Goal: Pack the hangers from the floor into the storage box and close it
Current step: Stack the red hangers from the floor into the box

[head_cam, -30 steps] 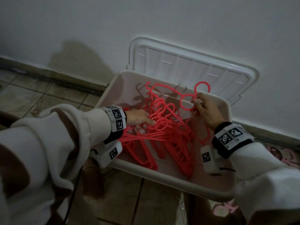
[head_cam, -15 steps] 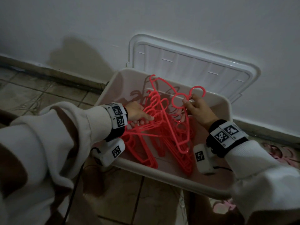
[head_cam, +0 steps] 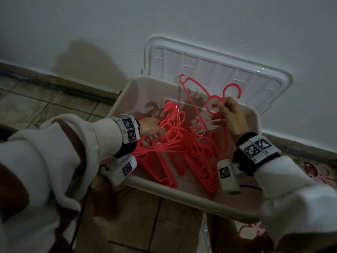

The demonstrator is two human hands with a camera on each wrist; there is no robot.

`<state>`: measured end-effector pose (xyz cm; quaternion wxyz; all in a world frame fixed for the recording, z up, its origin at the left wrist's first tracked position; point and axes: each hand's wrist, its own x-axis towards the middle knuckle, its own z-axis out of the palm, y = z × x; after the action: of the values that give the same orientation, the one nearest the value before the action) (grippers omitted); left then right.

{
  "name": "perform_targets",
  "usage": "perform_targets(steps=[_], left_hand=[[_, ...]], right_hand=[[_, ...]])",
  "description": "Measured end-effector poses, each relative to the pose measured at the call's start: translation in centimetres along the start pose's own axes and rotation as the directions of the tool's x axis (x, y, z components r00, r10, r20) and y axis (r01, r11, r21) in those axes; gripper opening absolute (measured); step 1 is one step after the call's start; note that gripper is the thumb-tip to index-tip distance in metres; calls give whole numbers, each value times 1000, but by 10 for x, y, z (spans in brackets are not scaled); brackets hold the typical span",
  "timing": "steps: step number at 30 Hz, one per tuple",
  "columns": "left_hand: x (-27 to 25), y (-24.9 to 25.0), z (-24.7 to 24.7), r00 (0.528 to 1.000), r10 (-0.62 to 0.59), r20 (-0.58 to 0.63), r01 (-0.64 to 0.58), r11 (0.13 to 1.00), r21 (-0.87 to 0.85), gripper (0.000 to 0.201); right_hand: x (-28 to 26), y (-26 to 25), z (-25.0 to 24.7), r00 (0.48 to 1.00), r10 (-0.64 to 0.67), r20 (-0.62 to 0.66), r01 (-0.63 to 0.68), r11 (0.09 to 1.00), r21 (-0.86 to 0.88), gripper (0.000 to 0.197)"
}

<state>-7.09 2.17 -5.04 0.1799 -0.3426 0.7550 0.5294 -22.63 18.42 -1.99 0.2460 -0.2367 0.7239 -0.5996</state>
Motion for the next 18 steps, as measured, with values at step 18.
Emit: perform_targets(steps=[18], left_hand=[[-14,1,-4,993,79,86,-76,996,-44,15]], right_hand=[[-26,-27,15,906,-88,414,146,983,-110,21]])
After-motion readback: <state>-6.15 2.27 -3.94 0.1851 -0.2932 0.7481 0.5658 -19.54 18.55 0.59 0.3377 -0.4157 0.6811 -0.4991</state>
